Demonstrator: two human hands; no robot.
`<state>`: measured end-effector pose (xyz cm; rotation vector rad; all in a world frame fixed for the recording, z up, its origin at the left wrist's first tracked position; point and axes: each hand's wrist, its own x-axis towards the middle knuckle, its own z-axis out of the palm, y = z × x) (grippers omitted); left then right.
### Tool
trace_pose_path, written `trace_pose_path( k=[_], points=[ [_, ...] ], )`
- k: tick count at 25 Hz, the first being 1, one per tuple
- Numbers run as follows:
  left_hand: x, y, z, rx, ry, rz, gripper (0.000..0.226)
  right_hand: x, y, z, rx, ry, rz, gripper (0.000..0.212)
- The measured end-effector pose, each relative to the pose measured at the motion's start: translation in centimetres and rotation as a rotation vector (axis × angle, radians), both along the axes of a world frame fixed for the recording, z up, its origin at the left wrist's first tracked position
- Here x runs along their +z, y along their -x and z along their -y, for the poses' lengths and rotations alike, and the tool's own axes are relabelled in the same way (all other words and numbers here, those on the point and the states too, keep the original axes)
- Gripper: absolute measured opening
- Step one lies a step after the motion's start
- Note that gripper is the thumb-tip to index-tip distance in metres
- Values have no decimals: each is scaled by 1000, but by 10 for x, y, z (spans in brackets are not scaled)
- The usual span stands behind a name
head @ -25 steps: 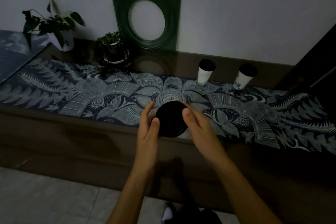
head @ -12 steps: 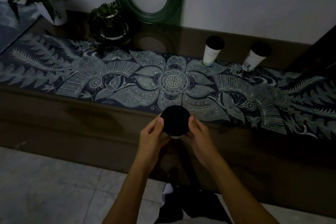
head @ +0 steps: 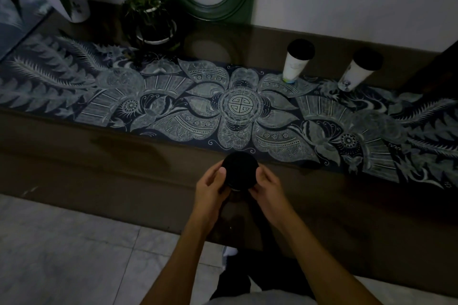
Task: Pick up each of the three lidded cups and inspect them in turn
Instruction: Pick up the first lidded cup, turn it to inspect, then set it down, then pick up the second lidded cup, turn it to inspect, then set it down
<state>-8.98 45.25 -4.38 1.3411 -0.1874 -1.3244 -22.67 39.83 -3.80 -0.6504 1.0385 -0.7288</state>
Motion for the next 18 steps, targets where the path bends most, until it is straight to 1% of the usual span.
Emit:
trace_pose_path(
  k=[4,5,8,10,11,12,13,15,18],
  points=[
    [-1,-2,2,-1,-21,23,49,-3,1,1,5,5,-33,32],
    [-3,-2,2,0,-21,19,49,-3,1,1,15,13,-39,31],
    [-8,-5,2,-8,6,4,36,-2,1,2,18,24,-39,31],
    [-6,-11,4,-20,43,-1,37,4,4,6,4,28,-71,32],
    [-3,-14,5,-25,57,24,37,10,7,8,15,54,-128,36],
    [4,-18,7,-37,71,85,35,18,10,11,46,103,-210,45],
    [12,-21,10,-55,84,200,35,27,14,15,89,171,-316,54],
    [33,-28,20,-134,141,531,44,47,22,25,128,366,-512,63],
    [70,-35,45,-271,216,1002,67,75,35,49,151,741,-833,73]
  ],
)
